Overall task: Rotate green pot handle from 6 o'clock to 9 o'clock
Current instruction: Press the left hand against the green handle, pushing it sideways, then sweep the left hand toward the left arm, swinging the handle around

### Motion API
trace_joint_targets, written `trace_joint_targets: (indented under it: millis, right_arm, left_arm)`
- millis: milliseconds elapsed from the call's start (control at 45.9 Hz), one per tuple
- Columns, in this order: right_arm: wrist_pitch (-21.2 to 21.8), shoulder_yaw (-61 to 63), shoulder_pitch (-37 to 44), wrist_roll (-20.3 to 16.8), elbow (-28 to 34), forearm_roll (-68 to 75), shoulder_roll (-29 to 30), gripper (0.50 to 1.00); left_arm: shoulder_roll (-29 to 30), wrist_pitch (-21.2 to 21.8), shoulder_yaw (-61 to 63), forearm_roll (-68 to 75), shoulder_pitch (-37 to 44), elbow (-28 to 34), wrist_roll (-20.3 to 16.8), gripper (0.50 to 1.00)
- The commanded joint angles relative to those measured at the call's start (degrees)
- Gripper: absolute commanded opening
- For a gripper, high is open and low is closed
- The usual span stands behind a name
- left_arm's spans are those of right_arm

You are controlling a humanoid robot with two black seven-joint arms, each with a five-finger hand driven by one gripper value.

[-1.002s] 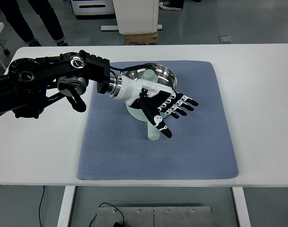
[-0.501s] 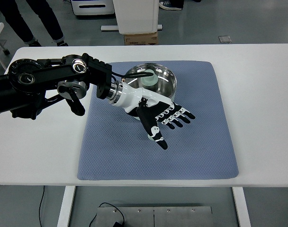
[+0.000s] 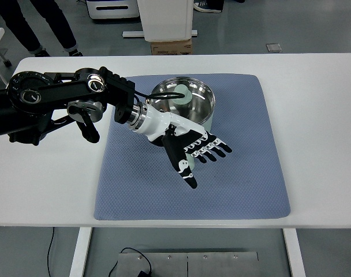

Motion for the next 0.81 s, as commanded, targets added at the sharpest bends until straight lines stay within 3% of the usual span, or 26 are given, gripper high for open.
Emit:
trace_joint_targets:
  millis: [0, 545, 785]
  right_arm:
    - [0.0, 0.0, 0.0, 0.0, 0.0, 0.0, 0.0, 1.000]
    - [0.0, 0.0, 0.0, 0.0, 0.0, 0.0, 0.0, 1.000]
    - [0.0, 0.0, 0.0, 0.0, 0.0, 0.0, 0.0, 1.000]
  left_arm:
    - [0.0, 0.0, 1.2, 0.0, -0.8, 0.1, 0.0, 1.000]
    - [2.5, 0.0, 4.6, 2.6, -3.4, 0.0, 0.0, 1.000]
    - [4.3, 0.0, 5.9, 3.9, -3.6, -2.8, 0.0, 1.000]
